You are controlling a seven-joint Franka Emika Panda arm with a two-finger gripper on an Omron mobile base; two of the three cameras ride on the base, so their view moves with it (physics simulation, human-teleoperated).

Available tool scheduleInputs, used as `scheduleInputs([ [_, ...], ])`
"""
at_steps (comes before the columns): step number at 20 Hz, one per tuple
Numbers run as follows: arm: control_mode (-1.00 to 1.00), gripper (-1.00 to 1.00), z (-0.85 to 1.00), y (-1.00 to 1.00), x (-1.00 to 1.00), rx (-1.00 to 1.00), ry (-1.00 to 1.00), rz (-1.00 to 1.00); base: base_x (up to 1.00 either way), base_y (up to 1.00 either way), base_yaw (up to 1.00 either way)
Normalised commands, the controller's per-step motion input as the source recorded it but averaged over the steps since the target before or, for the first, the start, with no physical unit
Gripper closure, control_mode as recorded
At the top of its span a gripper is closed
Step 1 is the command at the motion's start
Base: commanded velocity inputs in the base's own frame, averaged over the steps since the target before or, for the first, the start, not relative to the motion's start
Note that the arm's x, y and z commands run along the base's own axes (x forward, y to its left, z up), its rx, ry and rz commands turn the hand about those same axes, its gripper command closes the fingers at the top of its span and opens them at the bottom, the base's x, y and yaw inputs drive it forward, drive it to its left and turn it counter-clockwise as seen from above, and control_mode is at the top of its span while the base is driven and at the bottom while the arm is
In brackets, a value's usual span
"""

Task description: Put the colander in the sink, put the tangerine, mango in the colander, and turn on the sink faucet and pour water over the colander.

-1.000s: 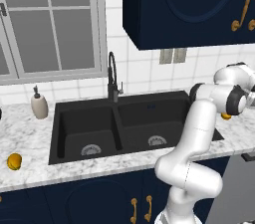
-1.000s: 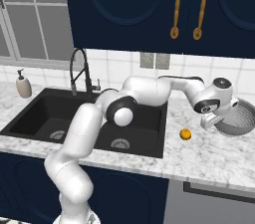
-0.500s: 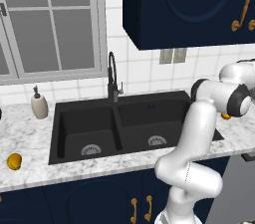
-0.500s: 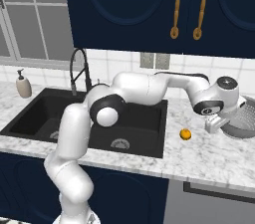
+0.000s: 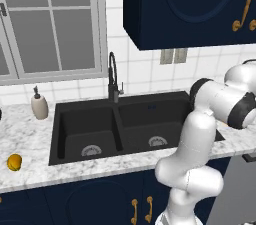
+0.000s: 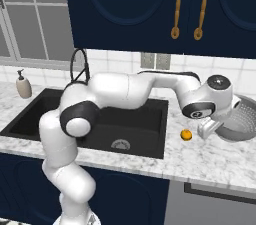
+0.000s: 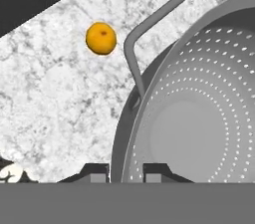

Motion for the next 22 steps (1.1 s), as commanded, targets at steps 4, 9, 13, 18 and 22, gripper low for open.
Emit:
scheduleInputs([
  [4, -1.0, 1.0, 0.25, 0.71, -0.51, 0.0, 0.0, 0.14, 0.0, 0.0, 0.0],
  [9, -1.0, 1.0, 0.29, 0.75, -0.51, -0.01, 0.01, 0.11, 0.0, 0.0, 0.0],
  [13, -1.0, 1.0, 0.39, 0.79, -0.54, -0.03, 0.0, 0.1, 0.0, 0.0, 0.0],
  [18, -1.0, 1.0, 0.37, 0.96, -0.23, -0.01, 0.0, 0.13, 0.0, 0.0, 0.0],
  [22, -1.0, 1.0, 0.37, 0.95, -0.09, 0.0, 0.0, 0.17, 0.0, 0.0, 0.0],
])
